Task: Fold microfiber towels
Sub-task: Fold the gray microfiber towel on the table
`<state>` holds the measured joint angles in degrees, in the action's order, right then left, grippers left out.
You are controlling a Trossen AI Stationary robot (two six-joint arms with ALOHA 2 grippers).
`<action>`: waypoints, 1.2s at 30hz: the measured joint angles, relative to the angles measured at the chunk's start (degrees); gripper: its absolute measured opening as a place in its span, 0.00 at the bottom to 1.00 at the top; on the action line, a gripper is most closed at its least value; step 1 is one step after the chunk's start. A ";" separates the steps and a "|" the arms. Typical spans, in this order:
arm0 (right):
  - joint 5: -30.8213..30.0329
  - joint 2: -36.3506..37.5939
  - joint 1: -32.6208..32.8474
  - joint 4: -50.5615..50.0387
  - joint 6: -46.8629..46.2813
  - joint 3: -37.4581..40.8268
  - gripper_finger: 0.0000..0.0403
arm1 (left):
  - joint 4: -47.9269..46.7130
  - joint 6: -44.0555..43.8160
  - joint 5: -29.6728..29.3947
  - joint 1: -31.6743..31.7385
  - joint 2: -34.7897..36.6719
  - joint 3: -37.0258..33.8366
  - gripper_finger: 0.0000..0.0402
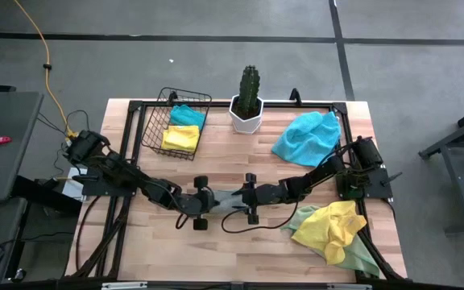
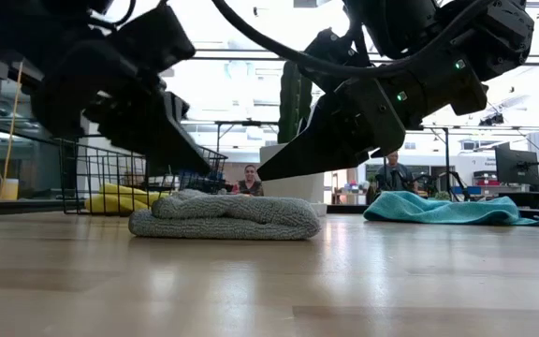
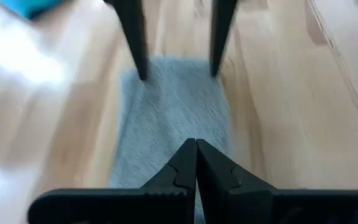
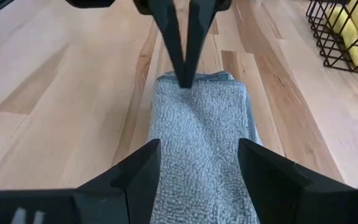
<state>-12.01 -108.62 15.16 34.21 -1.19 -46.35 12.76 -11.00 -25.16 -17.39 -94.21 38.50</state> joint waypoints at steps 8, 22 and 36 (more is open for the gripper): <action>0.00 0.04 0.00 0.25 -0.03 -0.02 0.52 | -1.45 -0.69 -2.70 1.82 -0.20 -0.70 0.00; 0.55 0.09 -0.02 -0.65 -1.63 -0.07 0.52 | -0.95 -5.40 -2.57 3.13 -0.20 -6.47 0.00; 1.09 -3.46 -0.02 -7.11 -6.43 -0.30 0.52 | -0.79 -5.37 -2.77 3.13 -0.20 -6.54 0.00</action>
<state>-10.92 -112.08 15.14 27.10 -7.62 -46.65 11.97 -16.37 -27.92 -14.26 -94.41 31.97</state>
